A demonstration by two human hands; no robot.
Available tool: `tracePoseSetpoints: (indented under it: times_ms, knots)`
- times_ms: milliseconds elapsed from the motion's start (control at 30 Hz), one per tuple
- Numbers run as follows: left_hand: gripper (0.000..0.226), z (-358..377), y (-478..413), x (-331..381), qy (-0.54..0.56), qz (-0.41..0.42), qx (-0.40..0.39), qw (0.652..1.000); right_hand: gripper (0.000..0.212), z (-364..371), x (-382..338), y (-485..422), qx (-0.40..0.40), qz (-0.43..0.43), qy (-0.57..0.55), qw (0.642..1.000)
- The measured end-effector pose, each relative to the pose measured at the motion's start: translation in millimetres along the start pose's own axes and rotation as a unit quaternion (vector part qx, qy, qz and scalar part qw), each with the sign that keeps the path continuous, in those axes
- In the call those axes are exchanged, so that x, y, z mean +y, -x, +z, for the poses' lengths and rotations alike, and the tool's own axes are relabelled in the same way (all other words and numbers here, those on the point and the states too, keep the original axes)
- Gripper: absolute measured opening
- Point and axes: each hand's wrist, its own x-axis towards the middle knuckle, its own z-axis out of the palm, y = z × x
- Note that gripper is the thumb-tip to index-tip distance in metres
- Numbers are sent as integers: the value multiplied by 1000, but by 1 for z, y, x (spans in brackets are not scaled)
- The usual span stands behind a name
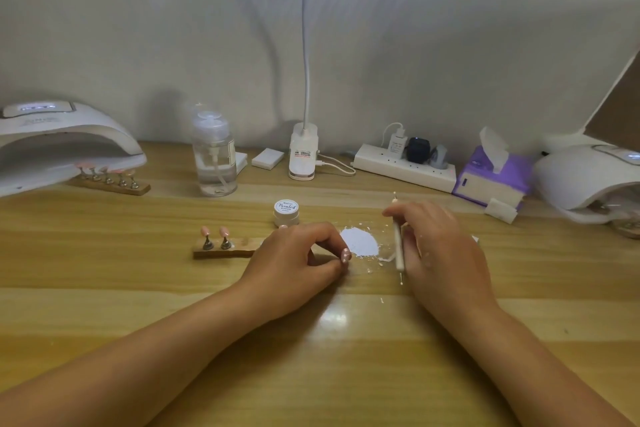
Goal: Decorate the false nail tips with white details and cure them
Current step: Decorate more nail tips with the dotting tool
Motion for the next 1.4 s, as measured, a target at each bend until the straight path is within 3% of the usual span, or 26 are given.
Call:
tracePoseSetpoints:
  times_ms: [167,233,333,400,500,567,733,867,1067,1400]
  knots:
    - [20,-1,2,2,5,0,1,1000,32,2,5,-1,-139,-35,105,984]
    - [22,-1,3,3,0,-1,1,1000,36,3,7,-2,-150,-8,71,986]
    - [19,-2,3,3,-1,-7,-4,1000,54,-4,17,-5,-92,85,-14,992]
    - [19,-3,4,3,0,-5,-3,1000,48,-9,32,-7,-40,147,36,988]
    - [23,-3,4,4,1,1,2,1000,37,-11,50,-4,-78,207,144,964]
    - [23,-2,5,4,3,3,4,1000,33,-9,56,-2,-97,226,140,959]
    - [23,-2,5,4,12,6,14,1000,11,-8,61,-5,7,212,51,976]
    - [21,-2,5,5,17,1,15,1000,1,-10,58,-4,91,227,-49,969]
    - [18,-2,5,5,26,-4,15,1000,15,-9,59,-4,86,217,-87,968]
    - [15,-3,5,5,39,-16,8,999,7,-10,50,-6,203,199,-106,953]
